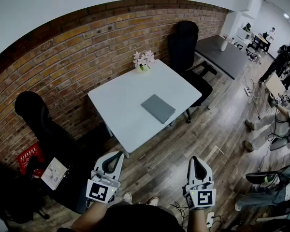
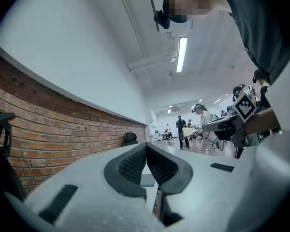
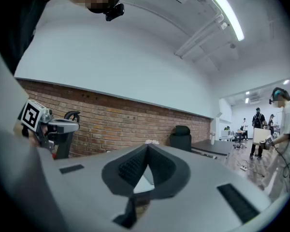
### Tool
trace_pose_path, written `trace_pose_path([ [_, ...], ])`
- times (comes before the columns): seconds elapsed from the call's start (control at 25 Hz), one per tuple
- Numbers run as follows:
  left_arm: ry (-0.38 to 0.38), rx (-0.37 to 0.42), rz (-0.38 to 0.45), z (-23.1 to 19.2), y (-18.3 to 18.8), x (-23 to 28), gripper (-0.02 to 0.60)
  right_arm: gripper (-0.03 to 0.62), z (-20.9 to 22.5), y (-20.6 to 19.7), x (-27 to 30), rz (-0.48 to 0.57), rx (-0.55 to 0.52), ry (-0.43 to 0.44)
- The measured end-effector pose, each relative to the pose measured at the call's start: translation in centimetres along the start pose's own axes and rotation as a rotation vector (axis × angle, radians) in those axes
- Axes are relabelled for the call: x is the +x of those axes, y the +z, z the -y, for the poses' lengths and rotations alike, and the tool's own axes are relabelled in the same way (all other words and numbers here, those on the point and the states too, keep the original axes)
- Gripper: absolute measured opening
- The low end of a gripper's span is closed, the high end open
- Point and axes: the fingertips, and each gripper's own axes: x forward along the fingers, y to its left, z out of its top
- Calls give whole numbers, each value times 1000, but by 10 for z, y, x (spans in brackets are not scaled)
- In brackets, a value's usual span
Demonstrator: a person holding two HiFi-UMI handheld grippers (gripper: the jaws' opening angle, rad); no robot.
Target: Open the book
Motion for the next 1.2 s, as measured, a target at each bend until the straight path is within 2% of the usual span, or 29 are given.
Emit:
trace_pose_path([
  [0.44, -7, -15, -15, 15, -4, 21, 25, 11, 20, -6, 2, -37, 31, -10],
  [0.76, -3, 70, 23, 43, -1, 37, 25, 11, 58, -17, -13, 6, 96, 25],
  [1.0, 19, 53, 26, 78, -3, 48, 26, 11, 91, -31, -33, -5, 87, 28],
  [1.2, 11, 39, -12, 101, -20, 53, 26, 11, 113, -47, -44, -57, 120, -8],
])
